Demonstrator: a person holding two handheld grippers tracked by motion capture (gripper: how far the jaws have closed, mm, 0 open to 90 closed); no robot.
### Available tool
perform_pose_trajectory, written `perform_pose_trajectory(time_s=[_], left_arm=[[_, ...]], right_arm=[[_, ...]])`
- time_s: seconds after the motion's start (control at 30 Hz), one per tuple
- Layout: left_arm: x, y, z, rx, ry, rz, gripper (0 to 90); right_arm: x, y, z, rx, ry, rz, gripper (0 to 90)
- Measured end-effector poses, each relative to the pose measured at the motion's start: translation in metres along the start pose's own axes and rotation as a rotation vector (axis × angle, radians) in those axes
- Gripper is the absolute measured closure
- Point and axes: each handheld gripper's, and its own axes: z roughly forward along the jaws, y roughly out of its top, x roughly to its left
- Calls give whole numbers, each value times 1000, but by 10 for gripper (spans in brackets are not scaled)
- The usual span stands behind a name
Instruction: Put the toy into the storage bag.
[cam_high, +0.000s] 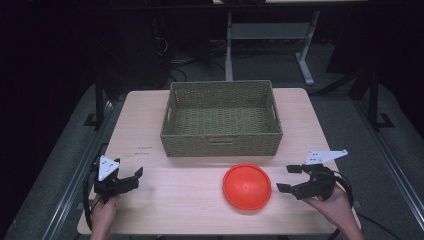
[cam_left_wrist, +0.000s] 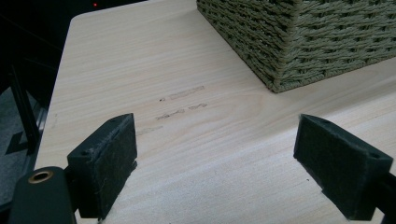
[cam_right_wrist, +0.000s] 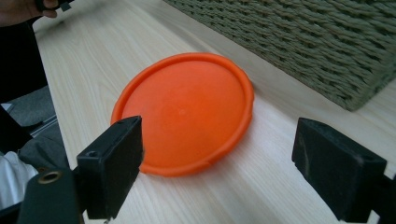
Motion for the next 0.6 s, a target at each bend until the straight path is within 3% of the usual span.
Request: perform_pose_trajectory(time_s=[0.2,0.3,0.6], left_arm=[[0,0,0,1,7,2,128],[1,0,0,2,6,-4,128],[-1,0,2,16,14,15,128]], right_arm=[[2,12,13,49,0,-3,158],[5,22,21,61,24,-15,158],[3,33,38,135,18,-25,198]])
